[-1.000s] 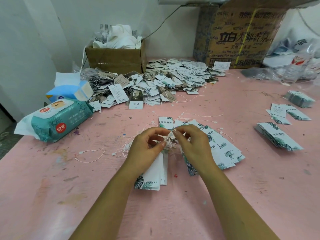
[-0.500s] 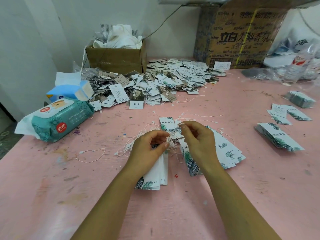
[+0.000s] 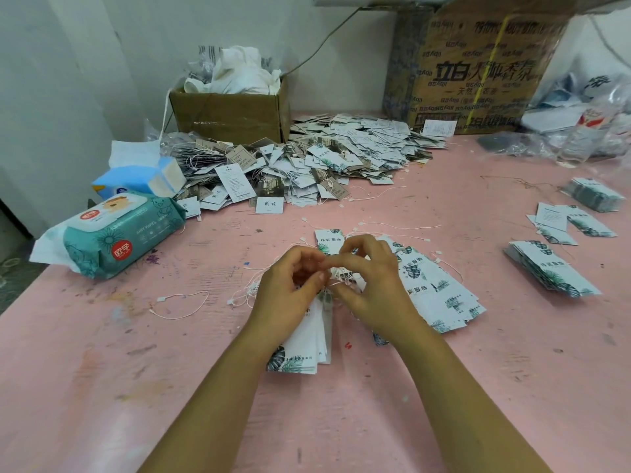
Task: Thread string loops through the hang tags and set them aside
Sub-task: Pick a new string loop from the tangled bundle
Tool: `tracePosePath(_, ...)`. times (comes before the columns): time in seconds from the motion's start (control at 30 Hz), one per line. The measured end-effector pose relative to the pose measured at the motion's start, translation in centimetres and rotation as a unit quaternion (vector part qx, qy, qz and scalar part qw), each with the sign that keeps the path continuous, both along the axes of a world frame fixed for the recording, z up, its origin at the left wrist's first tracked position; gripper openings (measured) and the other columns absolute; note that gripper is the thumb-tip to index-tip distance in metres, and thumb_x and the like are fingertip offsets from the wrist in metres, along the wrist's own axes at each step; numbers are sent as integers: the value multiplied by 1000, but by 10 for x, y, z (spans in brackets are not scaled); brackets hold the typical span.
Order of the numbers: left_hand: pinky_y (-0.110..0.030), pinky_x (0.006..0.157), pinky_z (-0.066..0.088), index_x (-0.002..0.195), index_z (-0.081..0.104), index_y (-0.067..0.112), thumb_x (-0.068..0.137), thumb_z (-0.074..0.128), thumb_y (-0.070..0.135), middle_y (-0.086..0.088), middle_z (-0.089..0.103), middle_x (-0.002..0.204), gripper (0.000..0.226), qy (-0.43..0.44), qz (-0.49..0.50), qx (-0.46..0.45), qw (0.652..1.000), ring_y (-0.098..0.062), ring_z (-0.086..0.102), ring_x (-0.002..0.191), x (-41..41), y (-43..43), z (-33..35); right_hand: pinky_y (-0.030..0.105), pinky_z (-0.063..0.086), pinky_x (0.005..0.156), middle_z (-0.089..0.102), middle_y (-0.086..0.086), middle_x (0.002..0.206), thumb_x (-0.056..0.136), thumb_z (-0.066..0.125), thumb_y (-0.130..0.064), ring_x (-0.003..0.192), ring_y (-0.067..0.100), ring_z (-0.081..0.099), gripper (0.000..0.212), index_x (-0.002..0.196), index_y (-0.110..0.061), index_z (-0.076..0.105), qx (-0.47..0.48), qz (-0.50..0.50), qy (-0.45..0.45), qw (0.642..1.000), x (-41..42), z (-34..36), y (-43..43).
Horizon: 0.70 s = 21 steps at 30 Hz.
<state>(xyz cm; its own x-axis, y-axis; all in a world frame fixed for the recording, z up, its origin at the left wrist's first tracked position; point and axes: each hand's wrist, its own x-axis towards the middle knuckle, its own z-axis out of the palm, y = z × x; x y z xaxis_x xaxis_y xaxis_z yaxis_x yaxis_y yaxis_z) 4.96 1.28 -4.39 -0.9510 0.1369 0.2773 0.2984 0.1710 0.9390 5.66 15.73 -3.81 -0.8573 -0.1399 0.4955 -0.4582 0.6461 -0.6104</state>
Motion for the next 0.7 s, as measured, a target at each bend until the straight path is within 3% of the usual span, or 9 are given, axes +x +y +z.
tracePosePath(0.2,-15,70,46,92,58,29,86,59,-3,10,69,81,32,-7,-1,1,1000,-2,63,75,0,0,0,37,35,79,60,4,88,74,73,-13,87,26,53,17,91,-17,74,15,-24,30,999,-3,-2,-2)
tracePosePath(0.43,-14,72,46,90,59,27,84,59,-7,6,66,84,35,-12,3,-14,1000,-1,61,77,1,0,3,44,45,73,57,-12,72,77,64,-17,71,17,54,2,79,-16,64,-10,2,11,1000,-1,0,-1)
tracePosePath(0.57,-18,71,47,85,62,25,84,58,-8,13,65,79,33,-7,10,-25,1000,-3,59,72,1,1,5,31,45,68,55,-16,70,81,61,-12,68,9,52,5,84,-15,60,-59,3,-16,998,1,0,0)
tracePosePath(0.7,-11,55,36,76,64,16,82,57,-9,17,58,62,27,-4,17,-60,998,3,49,54,4,-1,6,13,42,71,65,-5,82,85,60,-1,75,3,54,17,96,-11,69,-51,1,-22,998,-1,-1,3)
